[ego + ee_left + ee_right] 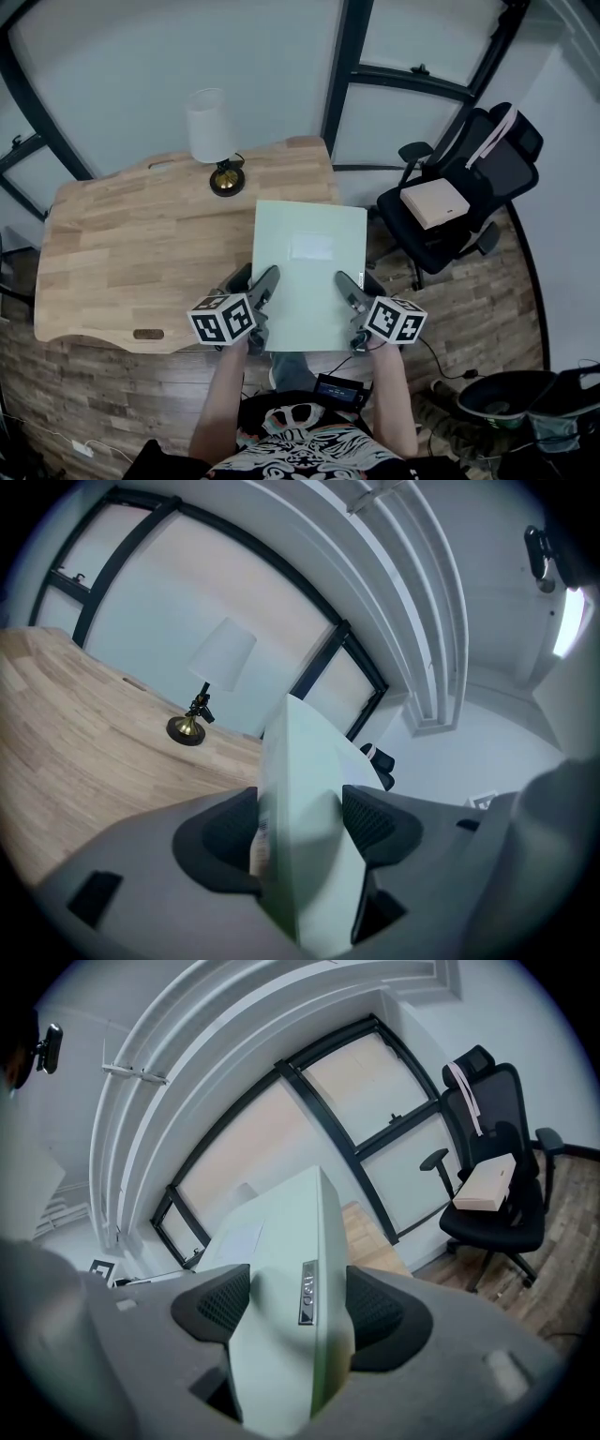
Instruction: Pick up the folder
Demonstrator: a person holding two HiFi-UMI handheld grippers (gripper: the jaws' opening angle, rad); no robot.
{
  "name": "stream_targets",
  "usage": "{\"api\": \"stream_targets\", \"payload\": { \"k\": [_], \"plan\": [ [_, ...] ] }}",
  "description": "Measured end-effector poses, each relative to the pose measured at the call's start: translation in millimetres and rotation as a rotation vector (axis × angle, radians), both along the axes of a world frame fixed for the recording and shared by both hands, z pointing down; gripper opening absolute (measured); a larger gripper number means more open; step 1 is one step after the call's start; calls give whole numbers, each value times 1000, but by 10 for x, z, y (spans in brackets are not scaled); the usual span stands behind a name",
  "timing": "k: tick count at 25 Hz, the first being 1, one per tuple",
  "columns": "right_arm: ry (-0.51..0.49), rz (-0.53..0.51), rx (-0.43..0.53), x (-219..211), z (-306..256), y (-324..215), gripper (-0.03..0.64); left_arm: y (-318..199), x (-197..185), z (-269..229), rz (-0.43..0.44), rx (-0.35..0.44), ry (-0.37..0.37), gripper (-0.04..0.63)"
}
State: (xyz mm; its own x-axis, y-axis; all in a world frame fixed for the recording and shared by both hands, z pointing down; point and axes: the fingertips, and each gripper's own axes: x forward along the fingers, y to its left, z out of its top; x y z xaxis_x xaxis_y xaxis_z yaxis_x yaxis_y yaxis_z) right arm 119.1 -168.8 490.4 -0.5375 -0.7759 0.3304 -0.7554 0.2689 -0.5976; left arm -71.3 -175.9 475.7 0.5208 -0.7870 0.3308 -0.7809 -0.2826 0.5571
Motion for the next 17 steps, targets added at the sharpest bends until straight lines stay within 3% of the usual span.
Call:
{"api": "stream_targets", "payload": {
  "k": [17],
  "plan": [
    [-10, -2, 4, -107, 3, 88, 311, 94, -108, -6, -3, 5, -7, 279]
  ]
}}
